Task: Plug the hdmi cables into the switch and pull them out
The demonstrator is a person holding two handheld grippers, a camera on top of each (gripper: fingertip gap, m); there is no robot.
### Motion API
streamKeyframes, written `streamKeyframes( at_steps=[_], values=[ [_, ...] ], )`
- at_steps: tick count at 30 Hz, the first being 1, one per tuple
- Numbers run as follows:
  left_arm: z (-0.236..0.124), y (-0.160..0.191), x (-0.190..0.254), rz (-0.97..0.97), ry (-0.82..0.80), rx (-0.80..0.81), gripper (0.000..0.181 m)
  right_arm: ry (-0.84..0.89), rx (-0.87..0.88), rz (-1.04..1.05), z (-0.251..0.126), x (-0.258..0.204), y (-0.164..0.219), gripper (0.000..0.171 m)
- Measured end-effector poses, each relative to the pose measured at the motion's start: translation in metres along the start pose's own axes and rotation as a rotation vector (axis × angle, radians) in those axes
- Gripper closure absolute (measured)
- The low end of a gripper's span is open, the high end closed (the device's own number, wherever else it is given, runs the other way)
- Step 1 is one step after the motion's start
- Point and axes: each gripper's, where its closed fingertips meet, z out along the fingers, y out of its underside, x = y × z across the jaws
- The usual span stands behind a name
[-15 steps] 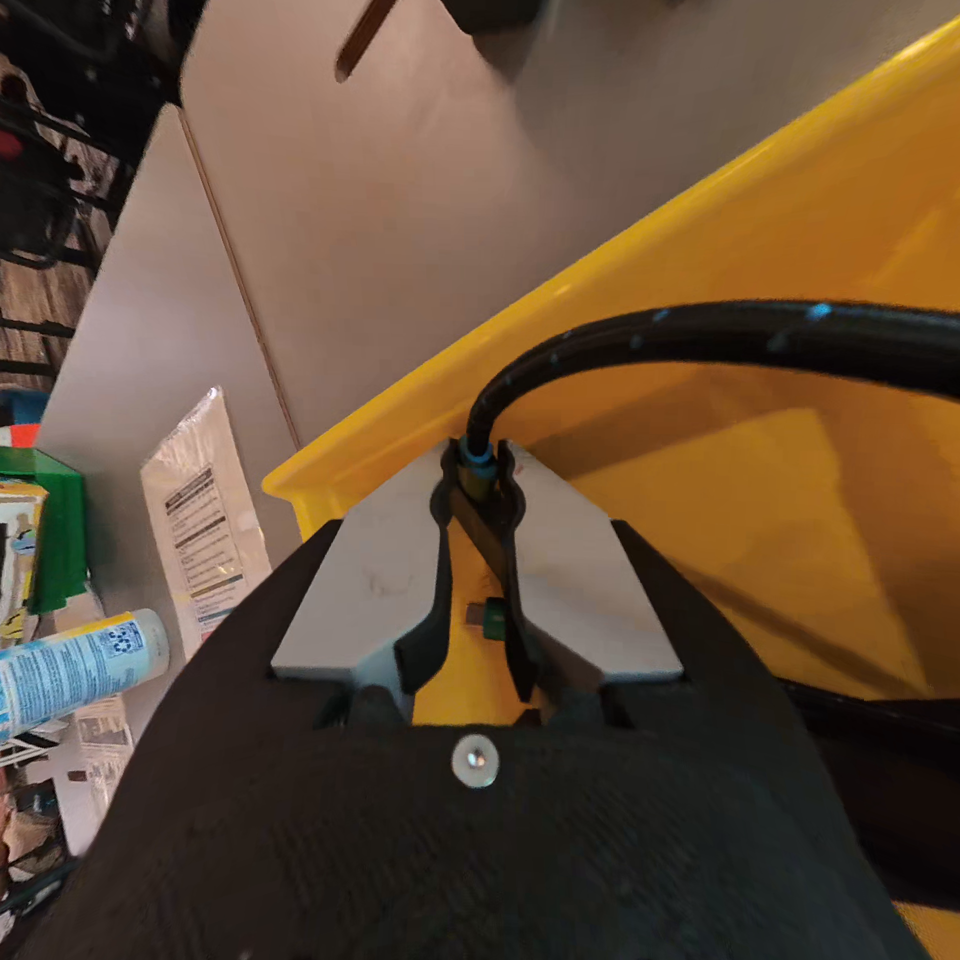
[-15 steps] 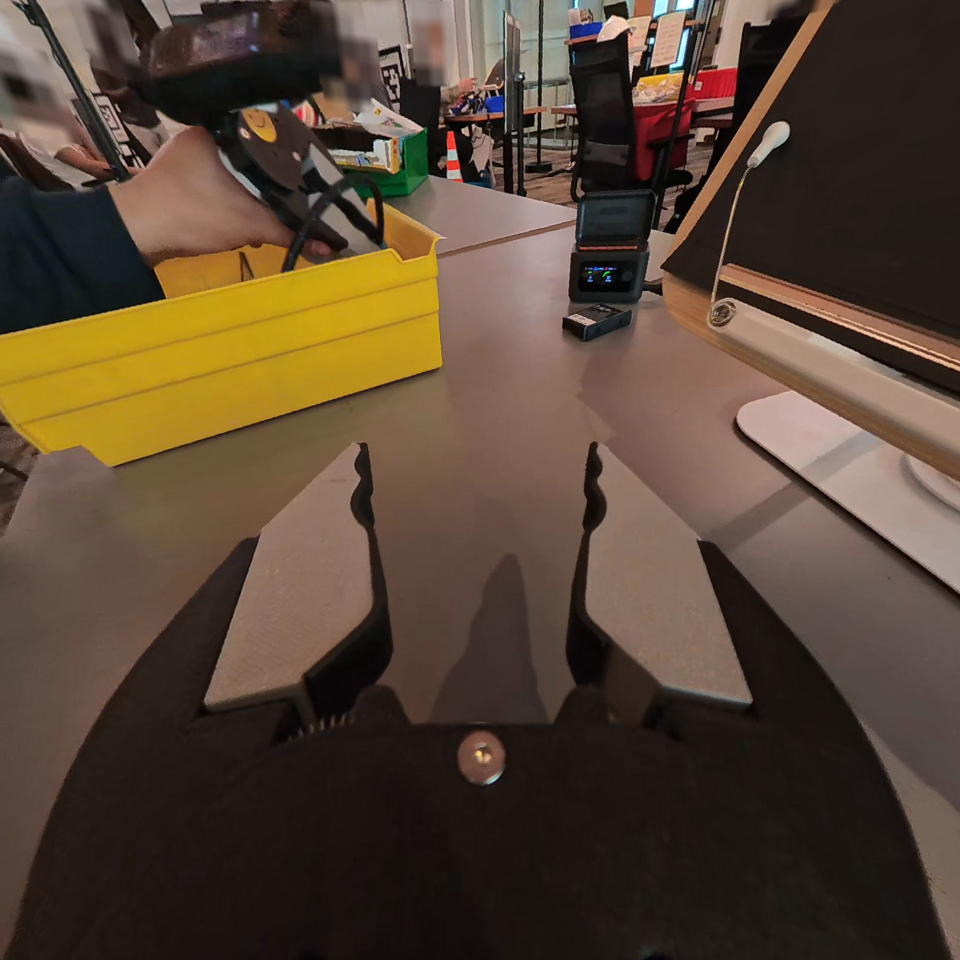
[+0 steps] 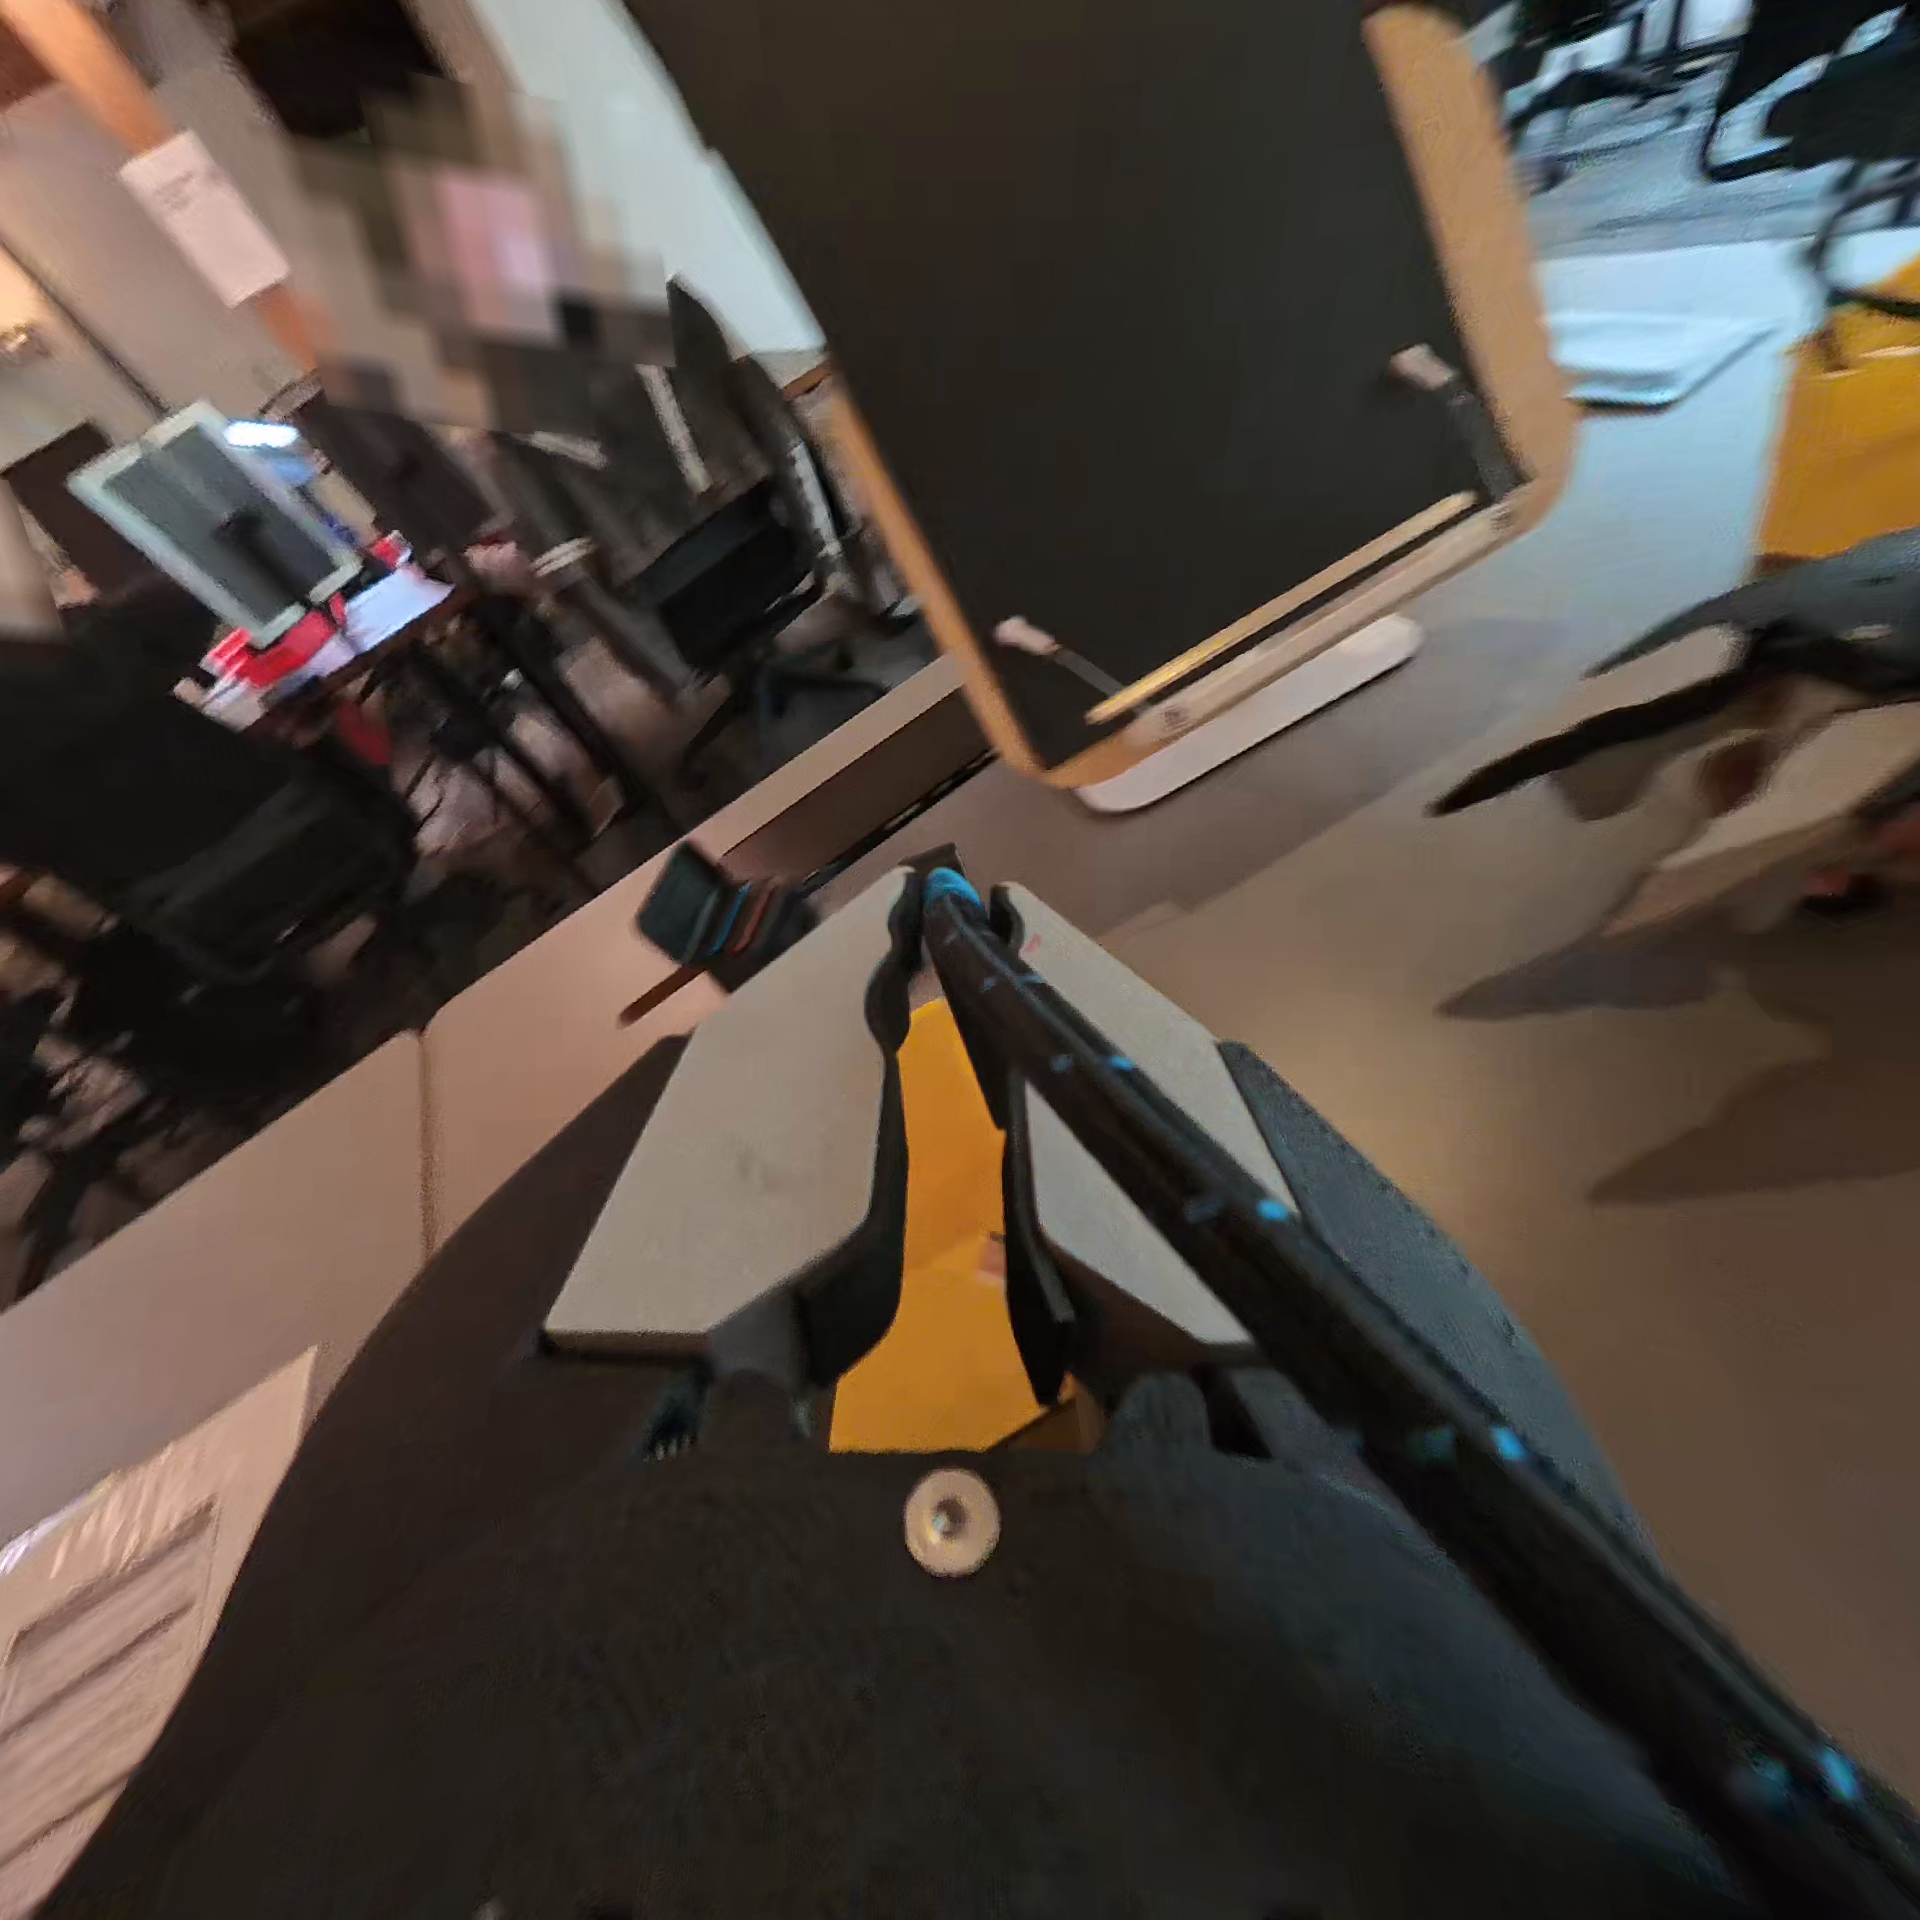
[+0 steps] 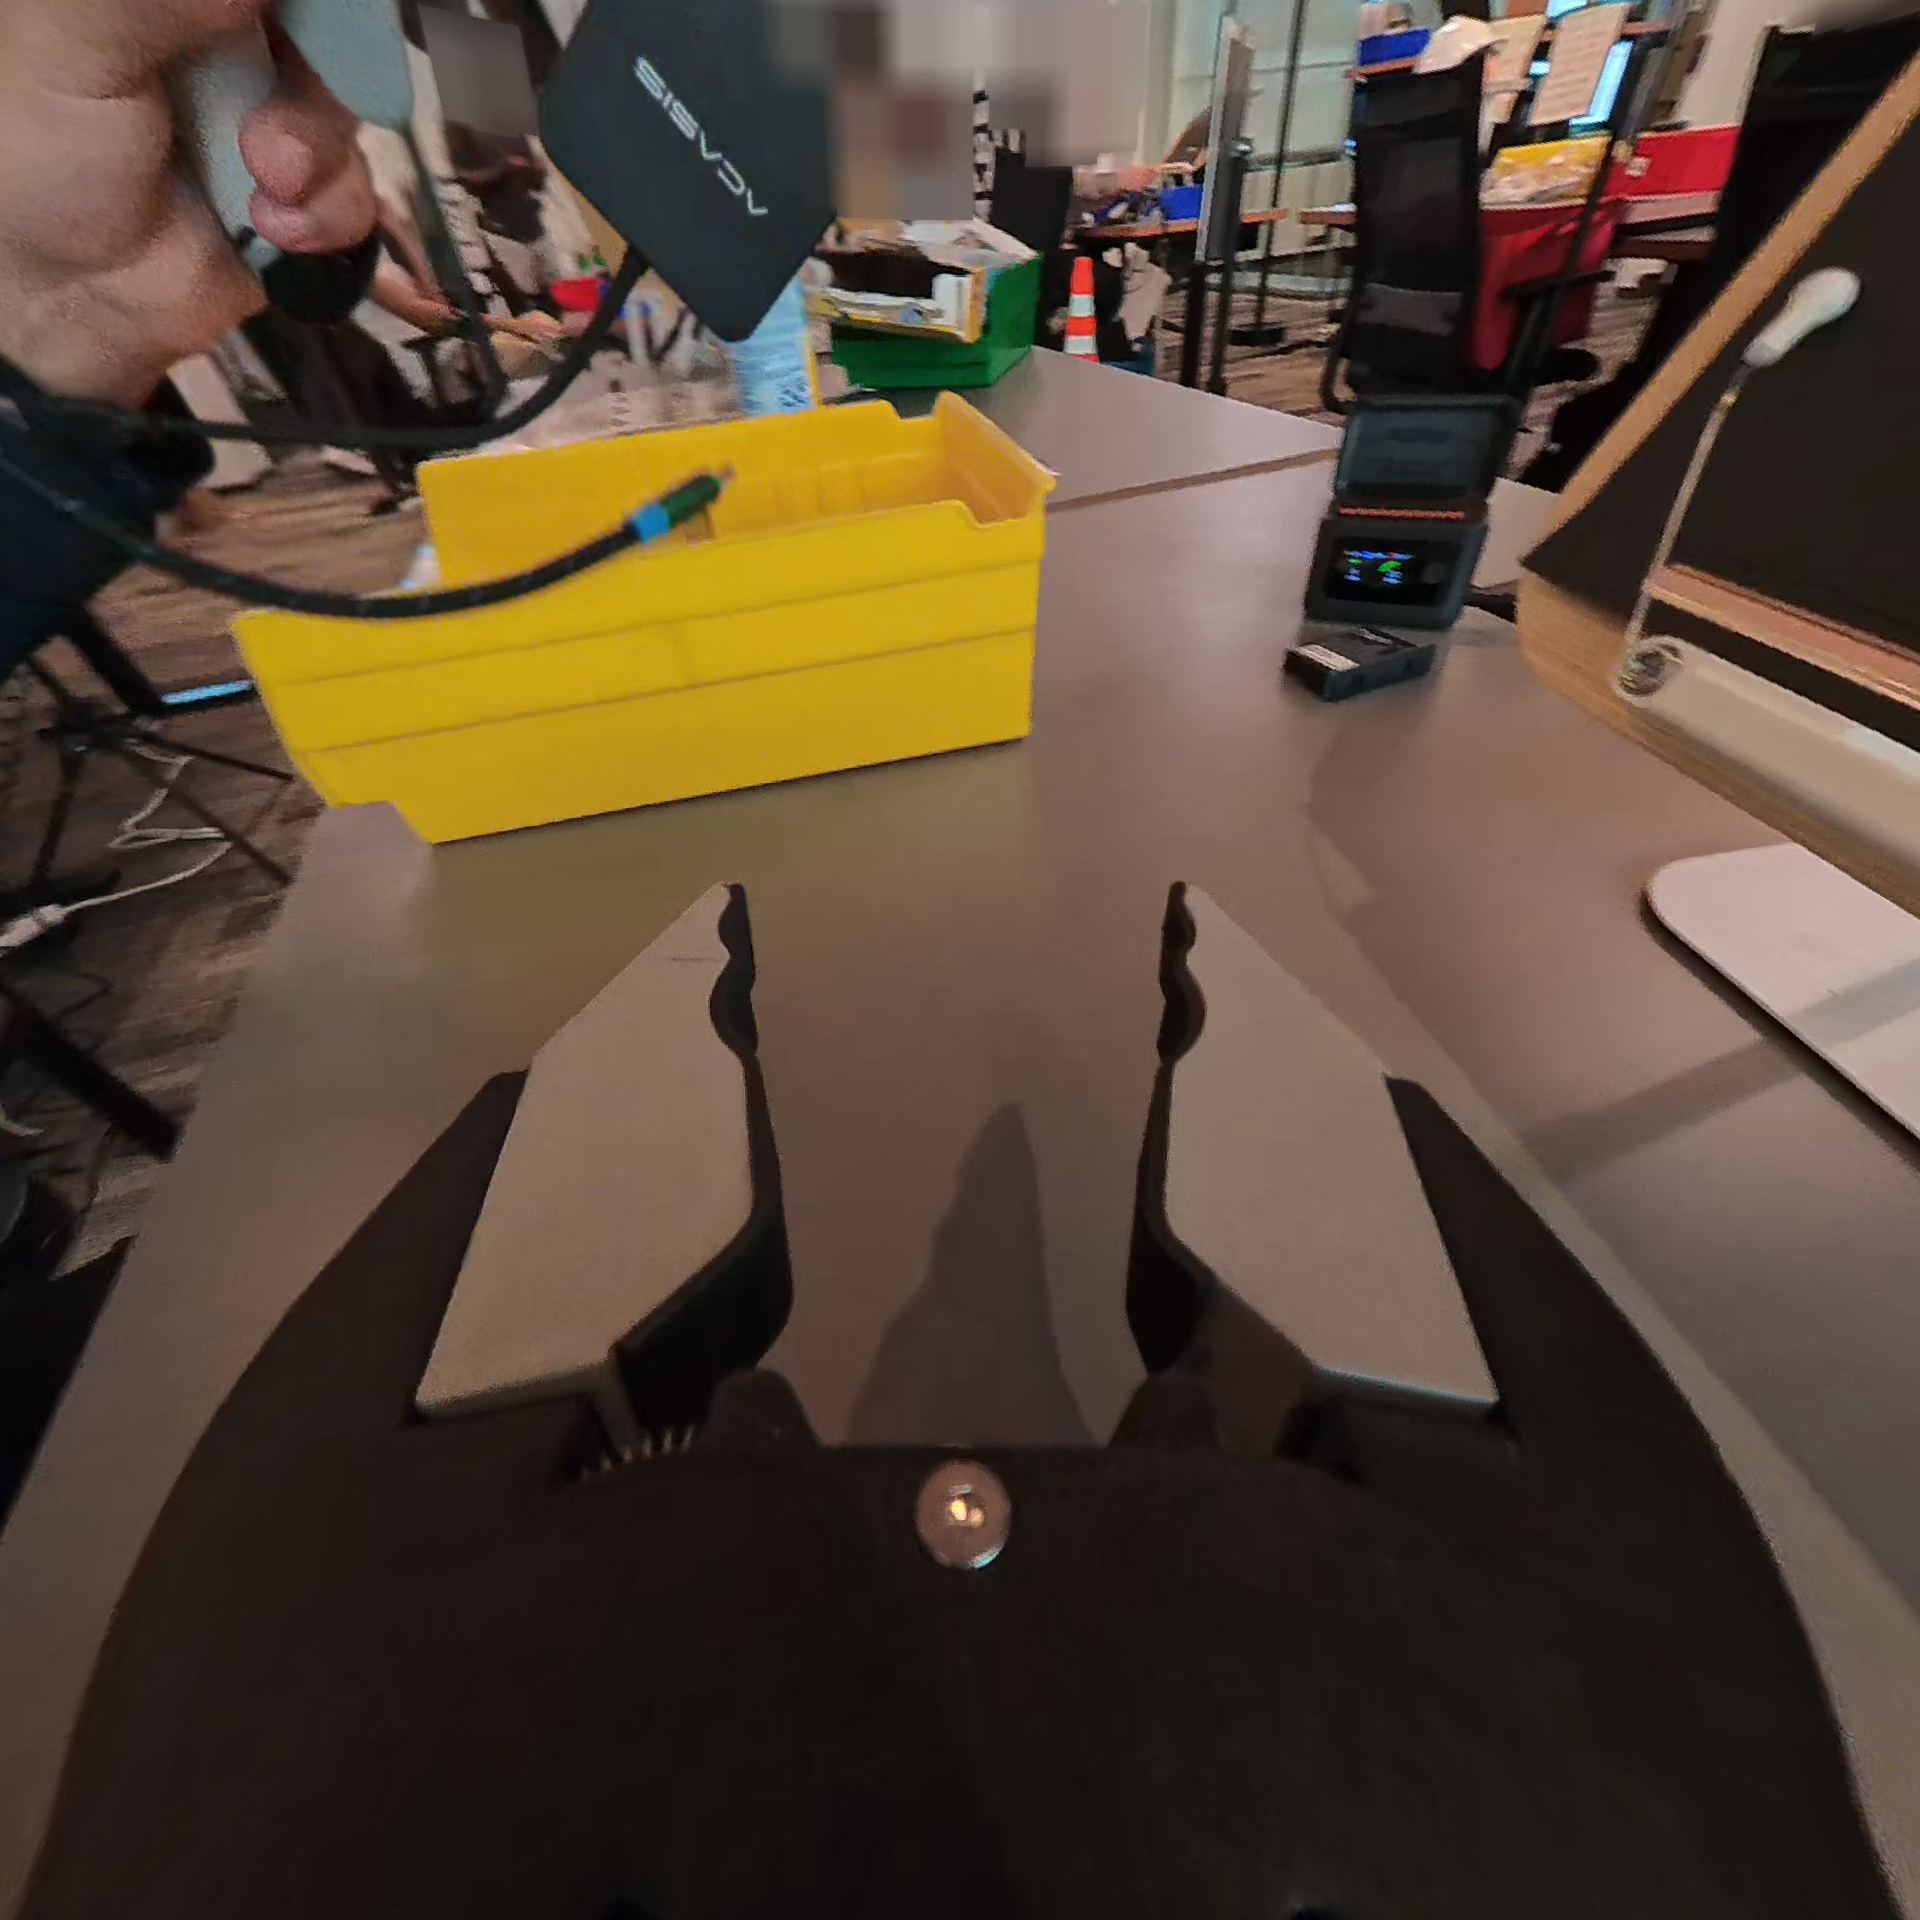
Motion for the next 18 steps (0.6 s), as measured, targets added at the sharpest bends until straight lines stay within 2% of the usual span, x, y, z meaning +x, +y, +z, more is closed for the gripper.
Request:
streamKeyframes(
  at_steps=[5,7,9,11,13,14,17,18],
  values=[
    [-0.008,-0.040,0.090,-0.046,0.300,0.079,0.169,-0.164,0.103,0.050,-0.011,-0.019,-0.026,0.086],
    [-0.005,-0.043,0.123,-0.086,0.445,0.074,0.169,-0.273,0.176,0.066,-0.025,-0.032,-0.045,0.085],
    [0.001,-0.040,0.149,-0.124,0.552,0.066,0.169,-0.390,0.248,0.092,-0.041,-0.043,-0.060,0.093],
    [0.008,-0.037,0.170,-0.162,0.638,0.063,0.168,-0.504,0.273,0.120,-0.054,-0.055,-0.065,0.098],
    [0.010,-0.038,0.191,-0.198,0.749,0.066,0.168,-0.532,0.266,0.125,-0.056,-0.056,-0.063,0.097],
    [0.011,-0.041,0.199,-0.215,0.784,0.080,0.168,-0.560,0.251,0.116,-0.058,-0.060,-0.060,0.105],
    [0.024,-0.050,0.206,-0.218,0.799,0.118,0.169,-0.712,0.145,0.071,-0.066,-0.082,-0.045,0.152],
    [0.028,-0.053,0.208,-0.238,0.820,0.129,0.170,-0.730,0.131,0.050,-0.068,-0.085,-0.043,0.158]
  ],
)
